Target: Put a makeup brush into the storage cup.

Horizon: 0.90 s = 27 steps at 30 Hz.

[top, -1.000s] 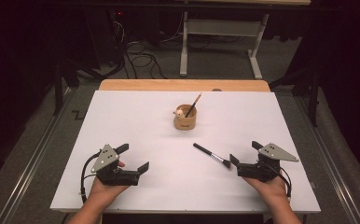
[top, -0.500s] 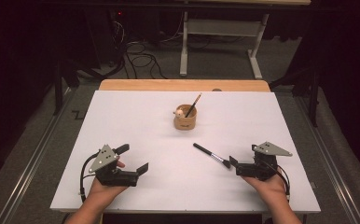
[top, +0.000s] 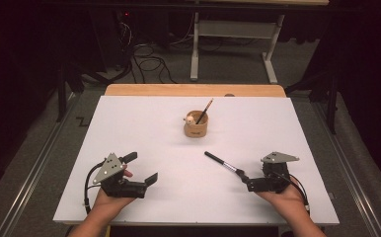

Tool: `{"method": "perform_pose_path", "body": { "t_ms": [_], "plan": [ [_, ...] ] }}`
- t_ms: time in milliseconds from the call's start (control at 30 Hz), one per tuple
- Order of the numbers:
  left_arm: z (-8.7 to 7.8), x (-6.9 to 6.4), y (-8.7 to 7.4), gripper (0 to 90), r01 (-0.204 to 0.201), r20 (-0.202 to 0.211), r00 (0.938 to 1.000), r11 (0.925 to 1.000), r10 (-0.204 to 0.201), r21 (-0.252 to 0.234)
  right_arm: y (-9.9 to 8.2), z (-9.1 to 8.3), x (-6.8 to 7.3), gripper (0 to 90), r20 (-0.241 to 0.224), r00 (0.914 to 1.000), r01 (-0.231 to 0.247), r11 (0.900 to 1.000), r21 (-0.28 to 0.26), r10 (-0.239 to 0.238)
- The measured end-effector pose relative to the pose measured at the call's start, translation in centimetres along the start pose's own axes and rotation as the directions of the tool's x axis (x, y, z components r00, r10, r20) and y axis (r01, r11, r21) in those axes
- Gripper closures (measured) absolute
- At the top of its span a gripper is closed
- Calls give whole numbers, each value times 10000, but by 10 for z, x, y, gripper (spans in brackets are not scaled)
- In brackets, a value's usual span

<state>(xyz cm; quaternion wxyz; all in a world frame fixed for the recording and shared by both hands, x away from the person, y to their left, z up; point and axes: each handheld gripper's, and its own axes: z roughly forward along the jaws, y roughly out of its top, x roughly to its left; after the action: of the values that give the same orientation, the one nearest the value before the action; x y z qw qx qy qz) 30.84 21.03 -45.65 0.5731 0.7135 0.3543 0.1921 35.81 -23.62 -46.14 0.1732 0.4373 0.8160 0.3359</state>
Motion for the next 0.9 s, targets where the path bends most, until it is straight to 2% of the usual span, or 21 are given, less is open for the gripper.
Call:
{"method": "perform_pose_path", "body": {
  "t_ms": [400, 667, 900],
  "plan": [
    [1, -1, 0, 4, 11, -4, 10000, 10000, -11, 10, 3, 2, 5, 15, -146, 9998, 112, 9953, 957, -99],
    [0, 1, 0, 4, 71, -6, 10000, 10000, -71, 8, 10, 3, 10, 15, -435, 9980, 515, 9845, 1678, -448],
    [-1, 1, 0, 4, 89, -20, 10000, 10000, -89, -11, 16, 3, 13, 15, -512, 9971, 659, 9786, 1951, -569]
  ]
}}
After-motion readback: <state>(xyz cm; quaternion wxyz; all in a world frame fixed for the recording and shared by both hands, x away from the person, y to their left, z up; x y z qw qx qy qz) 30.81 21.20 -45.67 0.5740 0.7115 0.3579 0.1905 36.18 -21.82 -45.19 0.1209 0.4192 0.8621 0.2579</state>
